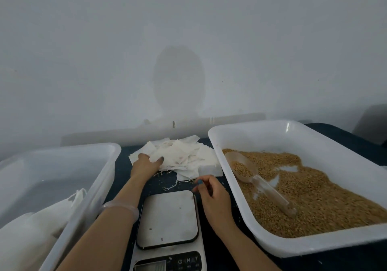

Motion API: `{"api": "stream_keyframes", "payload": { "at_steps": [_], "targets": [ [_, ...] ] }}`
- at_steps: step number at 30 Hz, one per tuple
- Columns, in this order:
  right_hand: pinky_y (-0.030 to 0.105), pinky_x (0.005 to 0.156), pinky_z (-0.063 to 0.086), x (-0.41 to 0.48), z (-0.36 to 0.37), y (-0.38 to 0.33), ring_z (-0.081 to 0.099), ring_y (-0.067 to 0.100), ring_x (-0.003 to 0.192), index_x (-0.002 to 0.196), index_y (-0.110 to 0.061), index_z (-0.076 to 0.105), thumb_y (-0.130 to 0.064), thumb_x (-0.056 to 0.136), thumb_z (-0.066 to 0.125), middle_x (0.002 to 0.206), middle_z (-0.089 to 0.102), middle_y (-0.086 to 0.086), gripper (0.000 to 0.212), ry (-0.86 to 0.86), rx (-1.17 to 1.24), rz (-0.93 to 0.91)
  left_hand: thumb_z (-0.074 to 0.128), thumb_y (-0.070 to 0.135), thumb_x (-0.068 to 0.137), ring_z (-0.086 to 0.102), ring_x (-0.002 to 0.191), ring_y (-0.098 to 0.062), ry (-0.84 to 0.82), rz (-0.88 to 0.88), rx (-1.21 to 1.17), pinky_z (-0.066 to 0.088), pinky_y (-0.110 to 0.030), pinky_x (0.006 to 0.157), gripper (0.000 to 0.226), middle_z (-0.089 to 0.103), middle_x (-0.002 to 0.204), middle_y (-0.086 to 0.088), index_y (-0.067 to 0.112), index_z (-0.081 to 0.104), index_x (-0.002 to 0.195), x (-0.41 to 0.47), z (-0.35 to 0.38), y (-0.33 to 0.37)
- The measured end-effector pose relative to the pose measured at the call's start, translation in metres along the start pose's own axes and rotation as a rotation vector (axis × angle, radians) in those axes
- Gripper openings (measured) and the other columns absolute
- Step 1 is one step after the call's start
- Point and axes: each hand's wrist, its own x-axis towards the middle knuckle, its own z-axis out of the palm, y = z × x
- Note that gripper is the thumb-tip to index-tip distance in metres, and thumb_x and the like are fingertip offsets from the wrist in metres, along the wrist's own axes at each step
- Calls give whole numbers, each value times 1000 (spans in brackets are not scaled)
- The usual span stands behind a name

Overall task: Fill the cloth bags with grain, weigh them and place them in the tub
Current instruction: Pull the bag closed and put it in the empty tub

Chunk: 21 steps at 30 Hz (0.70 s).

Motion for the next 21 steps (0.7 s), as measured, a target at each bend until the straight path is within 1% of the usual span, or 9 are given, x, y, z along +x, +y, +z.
{"api": "stream_keyframes", "payload": {
  "at_steps": [3, 7, 9, 11, 13, 16, 17, 18, 21],
  "targets": [
    [12, 69, 46, -2, 2, 0, 64, -1, 78, 95, -24, 65, -21, 99, 56, 79, 70, -11, 11, -12, -16, -20, 69, 41, 89, 55, 121, -33, 9, -72, -108, 44, -36, 95, 59, 61, 130, -16, 0, 54, 129, 9, 4, -4],
    [9, 67, 45, -2, 2, -1, 64, -3, 77, 93, -25, 65, -20, 99, 56, 77, 70, -11, 12, -8, -7, -26, 72, 39, 87, 62, 110, -30, 53, -107, -181, 49, -36, 98, 42, 71, 113, -12, 8, 69, 116, 8, 0, -15],
    [9, 67, 46, -2, 2, -1, 65, -2, 77, 92, -27, 64, -20, 99, 56, 77, 70, -11, 13, -12, -11, -29, 74, 36, 87, 67, 92, -25, 57, -122, -262, 52, -39, 98, 34, 74, 95, -8, 9, 73, 108, 6, -2, -21],
    [11, 68, 46, -3, 2, -2, 65, -1, 76, 91, -29, 63, -20, 99, 56, 76, 70, -10, 15, -21, -17, -32, 75, 27, 87, 64, 72, -19, 43, -152, -389, 55, -40, 95, 28, 72, 79, -4, 6, 72, 106, 5, -2, -26],
    [11, 68, 47, -3, 3, -3, 65, 0, 75, 89, -31, 62, -20, 99, 55, 76, 70, -10, 16, -28, -17, -34, 73, 17, 89, 63, 70, -18, 19, -183, -545, 57, -40, 89, 27, 67, 82, -6, 2, 67, 111, 4, -2, -26],
    [11, 68, 47, -3, 2, -3, 65, -1, 75, 89, -30, 62, -21, 99, 56, 76, 71, -9, 16, -27, -10, -26, 60, 13, 95, 68, 86, -28, 5, -242, -826, 59, -37, 79, 22, 59, 105, -14, 0, 56, 113, 1, -5, -22],
    [11, 68, 47, -4, 2, -2, 65, -1, 75, 89, -30, 63, -21, 99, 56, 76, 71, -10, 15, -28, -10, -23, 56, 13, 96, 69, 89, -32, 15, -258, -909, 60, -38, 77, 20, 58, 108, -14, 1, 53, 112, 0, -6, -23],
    [12, 69, 47, -4, 2, -2, 66, -1, 76, 89, -30, 63, -21, 99, 56, 76, 71, -10, 15, -31, -9, -22, 54, 14, 96, 70, 89, -33, 35, -265, -962, 61, -38, 77, 20, 58, 108, -14, 1, 51, 112, -2, -7, -24],
    [16, 72, 49, -4, 3, -1, 66, 0, 77, 92, -27, 64, -20, 99, 56, 76, 71, -10, 13, -40, -14, -20, 55, 10, 95, 70, 84, -33, 154, -262, -931, 59, -40, 81, 18, 59, 111, -15, 1, 51, 110, -12, -7, -32]
  ]
}}
